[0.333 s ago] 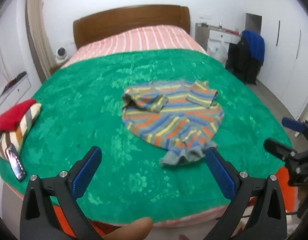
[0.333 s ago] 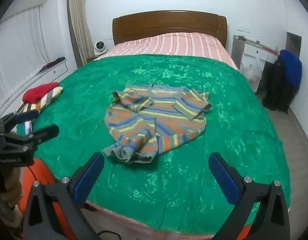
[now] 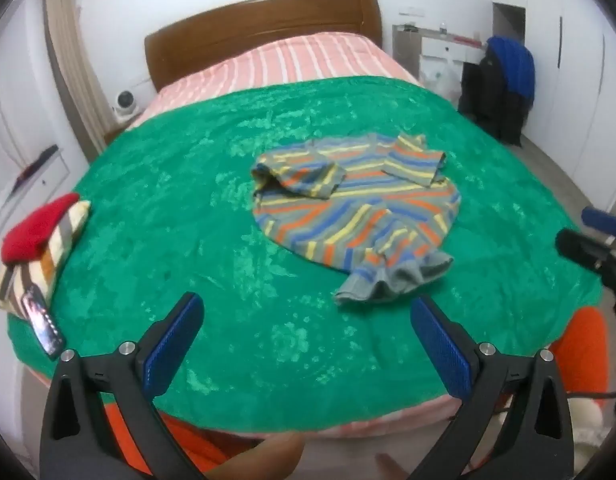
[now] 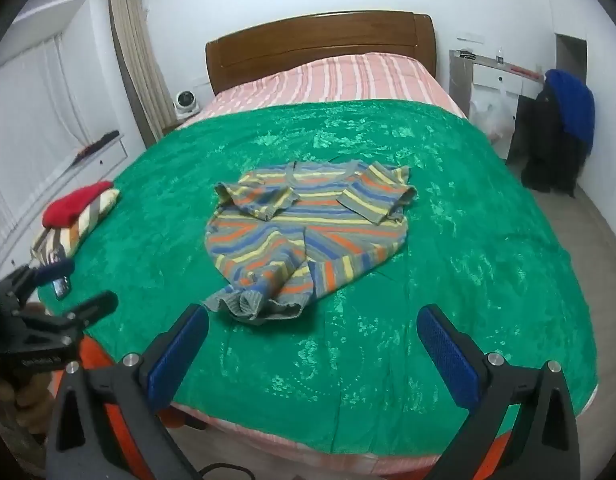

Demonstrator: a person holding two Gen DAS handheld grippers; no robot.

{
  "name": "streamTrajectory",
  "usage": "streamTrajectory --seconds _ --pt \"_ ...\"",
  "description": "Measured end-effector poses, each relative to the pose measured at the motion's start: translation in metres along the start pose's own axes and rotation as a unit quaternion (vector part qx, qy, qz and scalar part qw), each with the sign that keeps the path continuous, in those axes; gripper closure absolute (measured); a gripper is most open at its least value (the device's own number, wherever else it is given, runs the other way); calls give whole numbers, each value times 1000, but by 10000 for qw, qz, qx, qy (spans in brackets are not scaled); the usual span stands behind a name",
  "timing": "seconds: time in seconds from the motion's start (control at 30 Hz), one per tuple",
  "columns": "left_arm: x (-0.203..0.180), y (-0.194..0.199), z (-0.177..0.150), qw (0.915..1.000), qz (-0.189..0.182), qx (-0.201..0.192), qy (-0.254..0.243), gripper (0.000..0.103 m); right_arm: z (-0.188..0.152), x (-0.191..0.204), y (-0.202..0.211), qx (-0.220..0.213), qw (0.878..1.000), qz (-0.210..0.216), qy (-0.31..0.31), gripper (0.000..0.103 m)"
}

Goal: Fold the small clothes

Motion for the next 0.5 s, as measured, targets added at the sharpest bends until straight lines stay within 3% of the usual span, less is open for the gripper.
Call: streamTrajectory --seconds 0.13,0.33,0.5 --pt "6 2 -1 9995 -271 90 142 0 2 -5 -1 9 9998 -179 -48 0" --pt "-7 -4 -5 9999 -10 -45 -103 0 -8 -5 -8 126 9994 -169 -282 0" --pt "1 -12 -11 9999 35 113 119 0 -9 -11 -9 151 9986 -45 -505 0"
Point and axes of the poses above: each gripper's, at about its wrist camera, not at the fingertips, and y roughly against the way its jaws point, x to its left, z to its top, the point moved 10 cm from there along -y, roughly the way its jaws point, and after that the axes turned 1 degree about x, right-handed, at the moved point
